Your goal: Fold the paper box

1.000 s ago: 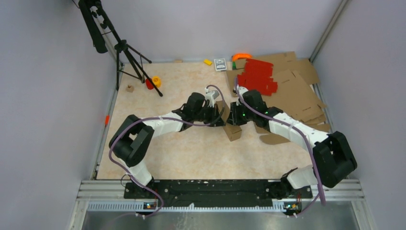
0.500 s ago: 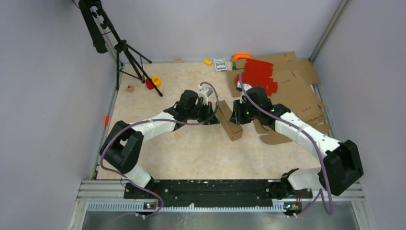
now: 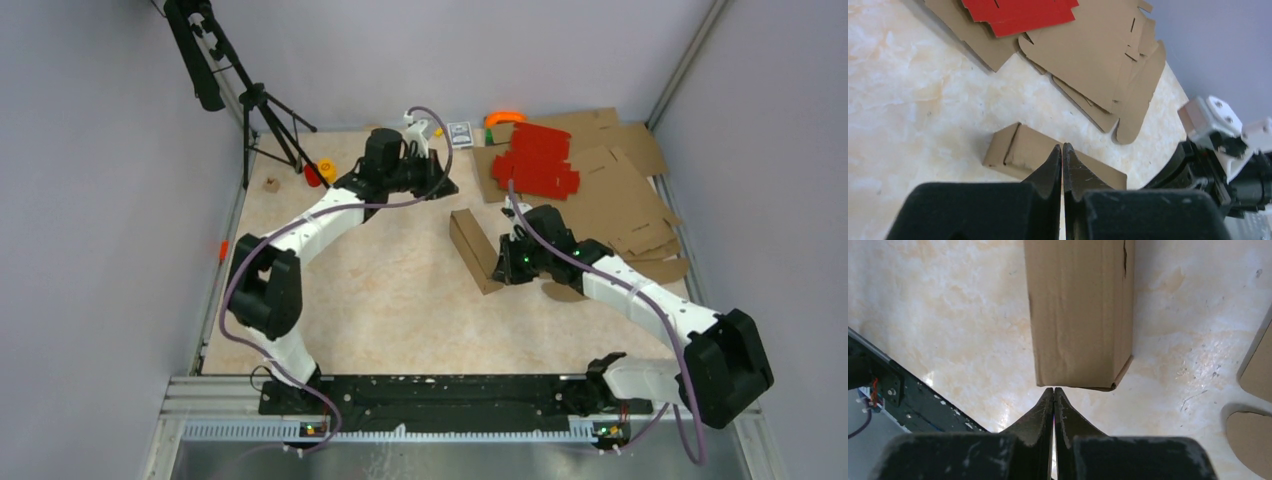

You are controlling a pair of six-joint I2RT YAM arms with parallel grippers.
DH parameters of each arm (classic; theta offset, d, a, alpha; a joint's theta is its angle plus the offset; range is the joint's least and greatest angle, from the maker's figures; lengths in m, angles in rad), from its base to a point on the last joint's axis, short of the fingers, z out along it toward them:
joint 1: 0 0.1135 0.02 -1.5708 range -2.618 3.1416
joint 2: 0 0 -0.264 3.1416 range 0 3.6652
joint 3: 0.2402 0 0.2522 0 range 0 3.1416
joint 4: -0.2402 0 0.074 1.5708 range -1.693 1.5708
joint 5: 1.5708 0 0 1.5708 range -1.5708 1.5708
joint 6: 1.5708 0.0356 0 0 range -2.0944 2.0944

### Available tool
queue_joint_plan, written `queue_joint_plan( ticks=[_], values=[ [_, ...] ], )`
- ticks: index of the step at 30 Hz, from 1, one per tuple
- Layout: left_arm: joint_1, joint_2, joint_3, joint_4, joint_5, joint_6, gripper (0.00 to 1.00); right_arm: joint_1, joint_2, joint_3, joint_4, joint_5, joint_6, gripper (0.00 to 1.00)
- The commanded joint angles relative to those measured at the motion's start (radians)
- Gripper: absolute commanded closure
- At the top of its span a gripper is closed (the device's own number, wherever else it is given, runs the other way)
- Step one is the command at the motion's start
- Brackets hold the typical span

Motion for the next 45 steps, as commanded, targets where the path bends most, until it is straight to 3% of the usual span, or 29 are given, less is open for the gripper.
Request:
queue_joint_plan(
  ticks=[1, 7, 13, 23, 27, 38, 45],
  values=[
    [0.002, 0.137, 0.095, 0.002, 0.027, 0.019, 1.0, 0.006, 0.025, -0.037, 0.078, 0.001, 0.023, 1.0],
    [0.002, 0.264, 0.085, 0.019, 0.029, 0.031, 1.0, 0.006, 0.05, -0.066, 0.095, 0.011, 0.024, 1.0],
    [0.002, 0.296, 0.051, 0.036, 0.022, 0.034, 1.0, 0.005, 0.012, -0.005, 0.049, 0.014, 0.011, 1.0],
    [0.003, 0.184, 0.1, -0.055, -0.035, 0.083, 1.0, 0.005, -0.009, 0.194, -0.042, 0.043, -0.021, 1.0],
    [0.003, 0.116, 0.114, -0.069, -0.048, 0.09, 0.96, 0.005, 0.025, 0.235, -0.056, 0.04, -0.033, 1.0],
    [-0.004, 0.094, 0.059, -0.035, 0.023, 0.077, 0.98, 0.001, -0.004, 0.157, -0.079, 0.049, -0.035, 1.0],
    [-0.015, 0.106, 0.056, -0.022, 0.054, 0.077, 1.0, -0.001, 0.012, 0.192, -0.074, 0.053, -0.039, 1.0]
  ],
)
